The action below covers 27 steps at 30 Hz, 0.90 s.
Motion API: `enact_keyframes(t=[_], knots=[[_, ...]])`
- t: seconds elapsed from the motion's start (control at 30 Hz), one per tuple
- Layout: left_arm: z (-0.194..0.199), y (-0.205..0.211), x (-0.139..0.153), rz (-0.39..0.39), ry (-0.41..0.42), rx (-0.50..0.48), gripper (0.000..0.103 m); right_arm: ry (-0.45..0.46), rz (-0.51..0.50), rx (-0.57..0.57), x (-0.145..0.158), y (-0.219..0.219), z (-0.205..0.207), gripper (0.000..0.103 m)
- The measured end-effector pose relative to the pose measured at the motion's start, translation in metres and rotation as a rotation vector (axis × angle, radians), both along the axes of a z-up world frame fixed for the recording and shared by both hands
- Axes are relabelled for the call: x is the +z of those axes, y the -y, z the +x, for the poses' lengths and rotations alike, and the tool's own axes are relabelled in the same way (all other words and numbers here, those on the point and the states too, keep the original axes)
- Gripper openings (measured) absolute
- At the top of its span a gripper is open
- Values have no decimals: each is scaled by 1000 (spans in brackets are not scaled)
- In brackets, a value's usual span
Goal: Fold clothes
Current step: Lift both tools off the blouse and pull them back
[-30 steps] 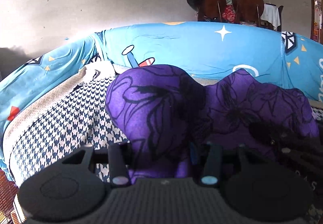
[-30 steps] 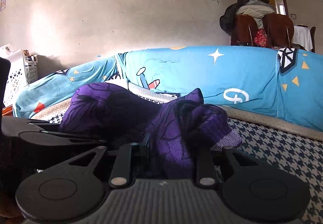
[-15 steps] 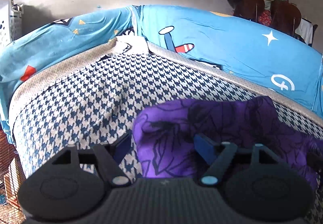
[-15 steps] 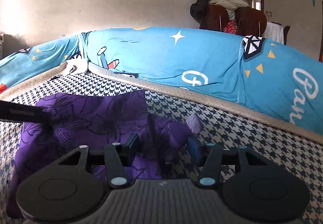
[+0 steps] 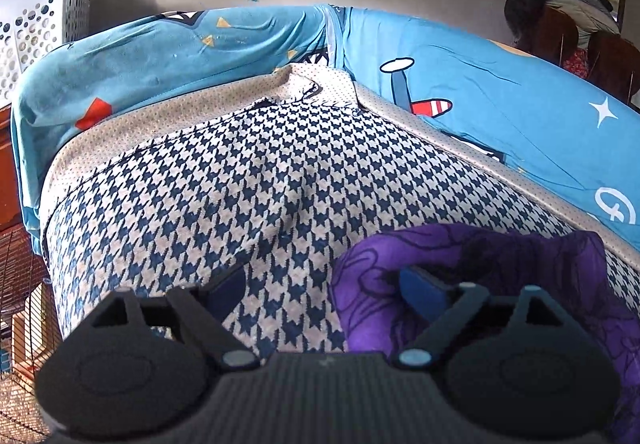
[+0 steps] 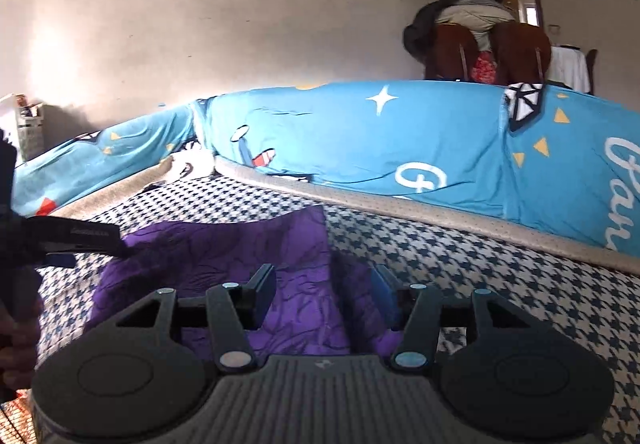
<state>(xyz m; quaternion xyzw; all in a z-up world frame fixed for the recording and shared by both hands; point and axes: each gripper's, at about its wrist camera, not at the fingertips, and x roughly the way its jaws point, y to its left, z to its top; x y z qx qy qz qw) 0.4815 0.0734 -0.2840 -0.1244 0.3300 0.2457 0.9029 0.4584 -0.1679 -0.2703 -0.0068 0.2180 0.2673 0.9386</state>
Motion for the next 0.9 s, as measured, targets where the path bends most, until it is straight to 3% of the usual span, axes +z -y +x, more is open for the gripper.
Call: enact_keyframes(t=[0.17,0.3,0.4,0.47,0.63,0.83,0.9], knots=[[12,-8,-16,-1,-26,29,96,4,-47,120,-11,-19,-5,52],[18,-13,-25,1,-43,41,97,-77,-81,113,-33,-23,8,52],[22,-13,-28,19,-58,38,99,-124,-113,23,-45,-19,25,52],[24,-12,-32,25,-69,39,102,-172,-78,0,-50,-13,35,52],[20,-8,-23,45,-65,25,101,-174,-80,-27,-42,-12,38,52],[1,-8,-6,-34,-52,-4,101,-156,-65,-47,-18,1,23,55],[-7,-5,0,-57,-53,-31,101,-148,-61,-55,-8,7,17,63]])
